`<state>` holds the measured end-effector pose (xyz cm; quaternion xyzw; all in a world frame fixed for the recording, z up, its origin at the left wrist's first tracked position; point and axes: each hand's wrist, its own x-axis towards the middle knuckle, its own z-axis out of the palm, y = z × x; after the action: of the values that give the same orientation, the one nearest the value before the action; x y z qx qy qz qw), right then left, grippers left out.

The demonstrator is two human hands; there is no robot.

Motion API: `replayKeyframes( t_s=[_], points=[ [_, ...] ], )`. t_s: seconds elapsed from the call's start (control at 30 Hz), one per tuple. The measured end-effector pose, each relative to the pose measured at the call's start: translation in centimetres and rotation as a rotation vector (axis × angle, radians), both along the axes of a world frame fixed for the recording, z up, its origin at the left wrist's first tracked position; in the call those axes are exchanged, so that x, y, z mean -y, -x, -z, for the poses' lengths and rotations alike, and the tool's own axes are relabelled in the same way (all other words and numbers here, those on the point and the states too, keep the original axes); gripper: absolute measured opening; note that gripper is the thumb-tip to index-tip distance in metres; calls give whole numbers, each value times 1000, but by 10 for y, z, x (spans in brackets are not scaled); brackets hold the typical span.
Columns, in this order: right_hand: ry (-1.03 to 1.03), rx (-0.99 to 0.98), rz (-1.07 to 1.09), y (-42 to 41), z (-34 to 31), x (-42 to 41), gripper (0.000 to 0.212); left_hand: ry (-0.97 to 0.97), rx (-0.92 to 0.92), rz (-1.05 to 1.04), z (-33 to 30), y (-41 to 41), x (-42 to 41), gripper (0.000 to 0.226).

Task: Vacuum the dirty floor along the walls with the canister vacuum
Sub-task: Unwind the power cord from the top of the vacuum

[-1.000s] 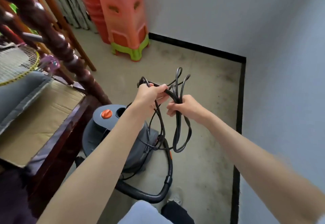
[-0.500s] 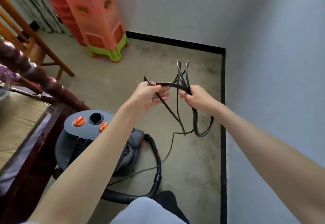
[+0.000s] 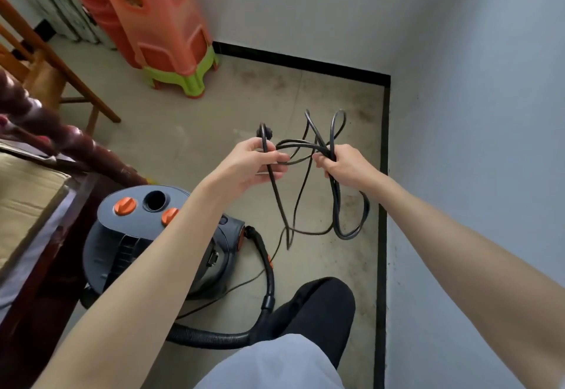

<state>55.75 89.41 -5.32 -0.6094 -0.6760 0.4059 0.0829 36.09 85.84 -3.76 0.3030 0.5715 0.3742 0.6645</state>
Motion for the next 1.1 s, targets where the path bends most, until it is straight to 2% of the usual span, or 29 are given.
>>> replayKeyframes(
  t_s=[0.23, 0.47, 0.6, 0.83, 1.0, 1.1],
  points=[
    [-11, -32, -5, 10, 9, -42, 33, -13, -108, -85, 8, 6, -33, 12],
    [29, -53, -52, 31, 22, -128, 34, -27, -154, -142, 16, 5, -111, 6],
    [110, -51, -51, 49, 35, -192, 25, -22, -182, -170, 21, 14, -171, 7],
    [258, -76, -4, 65, 60, -288, 30, -23, -283, -156, 22, 28, -269, 9],
    [479, -345, 93, 57, 57, -327, 28, -39, -336, -130, 22, 30, -325, 15],
    [503, -435, 188, 52, 54, -355, 29, -75, -412, -27, 27, 27, -351, 13]
  ],
)
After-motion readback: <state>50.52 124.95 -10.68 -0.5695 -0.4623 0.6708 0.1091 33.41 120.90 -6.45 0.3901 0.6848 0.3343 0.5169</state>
